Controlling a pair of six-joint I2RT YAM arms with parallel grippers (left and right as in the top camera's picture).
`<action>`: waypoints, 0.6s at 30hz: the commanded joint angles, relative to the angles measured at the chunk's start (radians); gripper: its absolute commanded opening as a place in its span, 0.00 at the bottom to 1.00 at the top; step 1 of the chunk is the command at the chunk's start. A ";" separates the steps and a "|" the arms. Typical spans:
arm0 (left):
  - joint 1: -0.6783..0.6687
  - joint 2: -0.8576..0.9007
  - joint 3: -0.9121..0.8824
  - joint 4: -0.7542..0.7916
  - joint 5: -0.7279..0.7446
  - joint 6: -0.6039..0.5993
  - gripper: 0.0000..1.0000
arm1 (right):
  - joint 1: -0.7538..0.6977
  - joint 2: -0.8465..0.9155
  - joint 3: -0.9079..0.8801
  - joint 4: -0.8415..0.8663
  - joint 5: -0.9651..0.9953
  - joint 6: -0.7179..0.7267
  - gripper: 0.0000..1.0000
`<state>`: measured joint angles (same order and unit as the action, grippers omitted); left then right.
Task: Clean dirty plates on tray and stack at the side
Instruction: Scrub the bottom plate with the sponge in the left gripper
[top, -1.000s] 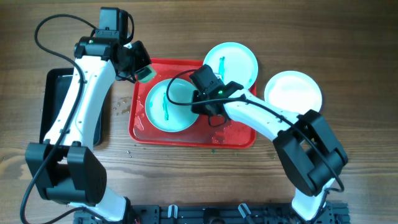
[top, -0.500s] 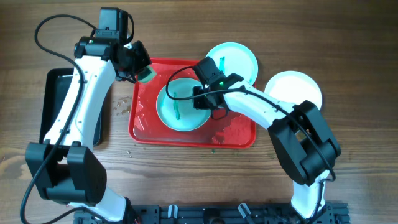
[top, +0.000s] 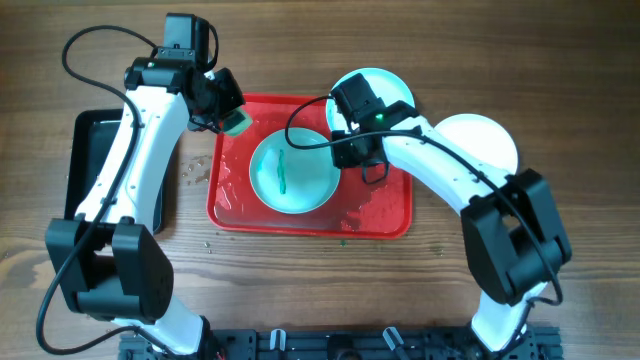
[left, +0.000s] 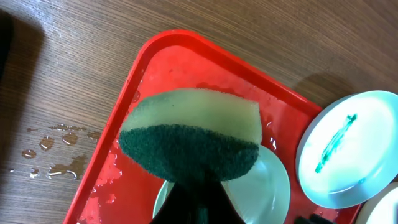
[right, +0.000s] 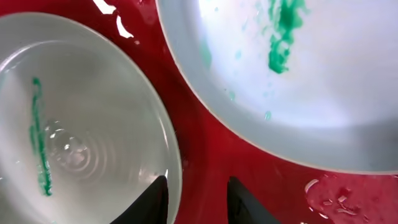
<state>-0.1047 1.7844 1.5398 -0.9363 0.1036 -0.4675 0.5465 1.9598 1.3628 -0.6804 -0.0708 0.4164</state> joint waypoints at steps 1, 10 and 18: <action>-0.002 0.004 -0.005 0.004 0.011 0.019 0.04 | 0.007 0.075 0.010 0.026 -0.061 -0.051 0.29; -0.002 0.004 -0.005 0.003 0.012 0.019 0.04 | 0.032 0.095 0.010 0.115 -0.119 0.019 0.15; -0.002 0.004 -0.005 -0.020 0.012 0.019 0.04 | 0.045 0.178 0.010 0.187 -0.256 0.171 0.18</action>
<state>-0.1047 1.7844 1.5398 -0.9463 0.1036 -0.4675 0.5819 2.0876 1.3682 -0.4812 -0.2775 0.5472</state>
